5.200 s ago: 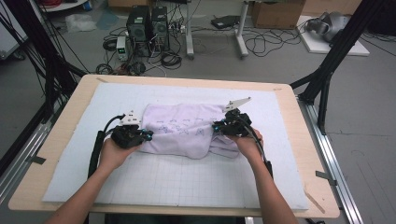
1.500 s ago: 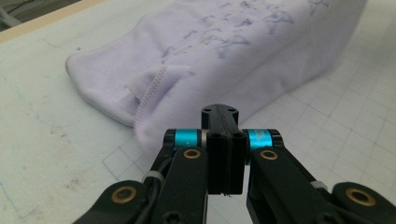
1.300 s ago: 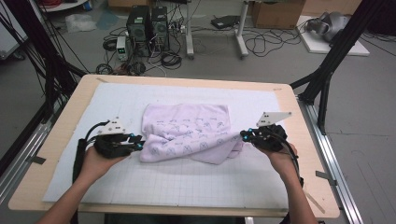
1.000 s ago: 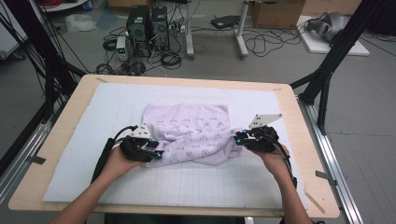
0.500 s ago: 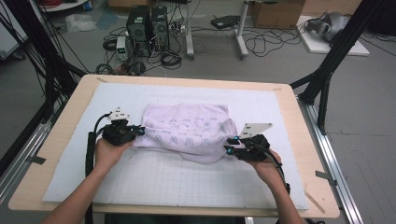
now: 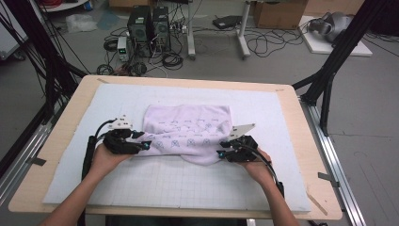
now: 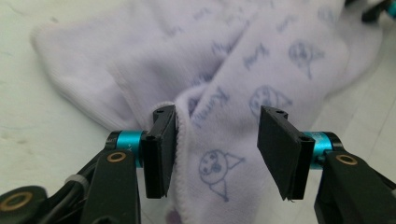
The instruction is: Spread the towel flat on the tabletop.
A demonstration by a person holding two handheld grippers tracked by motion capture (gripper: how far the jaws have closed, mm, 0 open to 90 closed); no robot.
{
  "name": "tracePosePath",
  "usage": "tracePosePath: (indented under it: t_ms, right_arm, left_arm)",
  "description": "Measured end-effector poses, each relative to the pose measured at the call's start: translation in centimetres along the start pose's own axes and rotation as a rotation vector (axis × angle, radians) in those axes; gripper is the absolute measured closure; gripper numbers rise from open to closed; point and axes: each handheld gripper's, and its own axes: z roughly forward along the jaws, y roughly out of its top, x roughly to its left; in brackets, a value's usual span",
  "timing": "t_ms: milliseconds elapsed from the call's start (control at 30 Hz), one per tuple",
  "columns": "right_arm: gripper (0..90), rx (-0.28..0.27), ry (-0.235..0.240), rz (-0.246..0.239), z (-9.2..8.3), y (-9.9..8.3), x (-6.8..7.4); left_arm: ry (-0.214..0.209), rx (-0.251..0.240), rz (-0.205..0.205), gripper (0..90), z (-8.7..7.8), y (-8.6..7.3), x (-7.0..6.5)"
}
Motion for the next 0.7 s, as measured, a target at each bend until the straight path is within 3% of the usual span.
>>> tracePosePath:
  t_ms: [100, 233, 333, 400, 533, 700]
  right_arm:
    - [69.1, 0.024, 0.000, -0.018, 0.9, 0.0, 0.1]
    - [84.9, 0.016, 0.004, -0.010, 0.6, 0.0, -0.1]
    - [85.9, -0.012, 0.030, 0.007, -0.2, -0.1, 0.0]
    - [86.0, -0.032, 0.027, -0.009, -1.3, 0.0, 0.5]
    - [86.1, -0.116, 0.020, -0.041, -4.4, 0.5, 2.5]
    - [86.3, -0.200, 0.061, -0.080, -8.4, 1.1, 5.4]
  left_arm:
    - [-0.003, 0.070, 0.031, 65.3, 1.3, -0.6, -0.1]
    - [0.004, 0.052, 0.055, 82.8, 1.2, -0.5, -0.4]
    - [0.003, 0.023, 0.050, 84.9, -0.2, -0.4, -0.5]
    - [0.004, -0.011, 0.050, 85.4, -1.6, -0.2, -0.7]
    - [0.009, -0.083, 0.069, 85.3, -4.9, 0.1, -2.0]
    - [-0.010, -0.138, 0.118, 85.2, -8.2, 0.6, -4.4]
